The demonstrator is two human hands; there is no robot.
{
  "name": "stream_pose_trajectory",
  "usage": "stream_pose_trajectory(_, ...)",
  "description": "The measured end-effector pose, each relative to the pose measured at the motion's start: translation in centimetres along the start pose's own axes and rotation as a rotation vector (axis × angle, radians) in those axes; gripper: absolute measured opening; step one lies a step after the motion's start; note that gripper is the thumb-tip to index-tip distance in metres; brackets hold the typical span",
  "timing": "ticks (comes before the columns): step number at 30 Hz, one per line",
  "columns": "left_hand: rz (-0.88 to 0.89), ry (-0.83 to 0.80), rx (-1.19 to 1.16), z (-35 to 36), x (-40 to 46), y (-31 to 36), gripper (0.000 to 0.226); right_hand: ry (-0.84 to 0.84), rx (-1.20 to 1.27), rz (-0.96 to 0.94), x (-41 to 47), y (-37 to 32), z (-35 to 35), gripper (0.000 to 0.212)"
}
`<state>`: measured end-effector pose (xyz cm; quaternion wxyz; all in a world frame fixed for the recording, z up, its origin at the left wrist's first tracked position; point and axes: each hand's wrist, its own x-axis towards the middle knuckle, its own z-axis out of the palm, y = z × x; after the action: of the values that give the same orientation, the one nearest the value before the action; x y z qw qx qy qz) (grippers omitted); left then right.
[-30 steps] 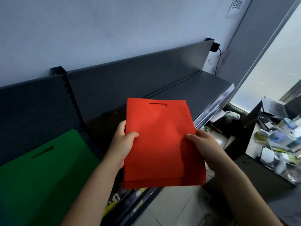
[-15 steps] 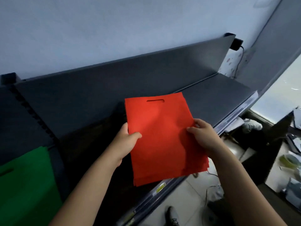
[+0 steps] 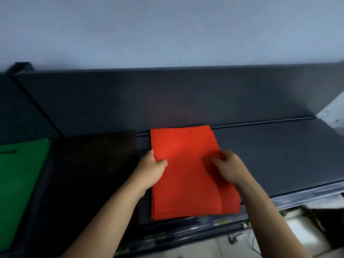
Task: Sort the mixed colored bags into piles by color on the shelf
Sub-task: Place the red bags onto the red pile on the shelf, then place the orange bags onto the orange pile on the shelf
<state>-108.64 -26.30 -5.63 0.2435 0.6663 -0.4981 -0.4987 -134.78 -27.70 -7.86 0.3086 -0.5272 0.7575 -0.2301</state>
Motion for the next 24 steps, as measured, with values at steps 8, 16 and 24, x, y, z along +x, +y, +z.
stream_pose_trajectory(8, 0.041, 0.231, 0.079, 1.3, 0.7, 1.1, 0.074, -0.038, -0.123, -0.009, 3.0, 0.3, 0.9, 0.024)
stream_pose_trajectory(16, 0.070, 0.325, 0.032, -1.3, -0.9, 0.7, 0.066, 0.083, -0.104, -0.117, 3.1, -3.0, 2.1, 0.046)
stream_pose_trajectory(24, 0.096, 0.543, -0.052, -10.4, -6.8, -4.5, 0.057, -0.194, 0.326, -0.405, -2.3, -12.7, 9.5, 0.017)
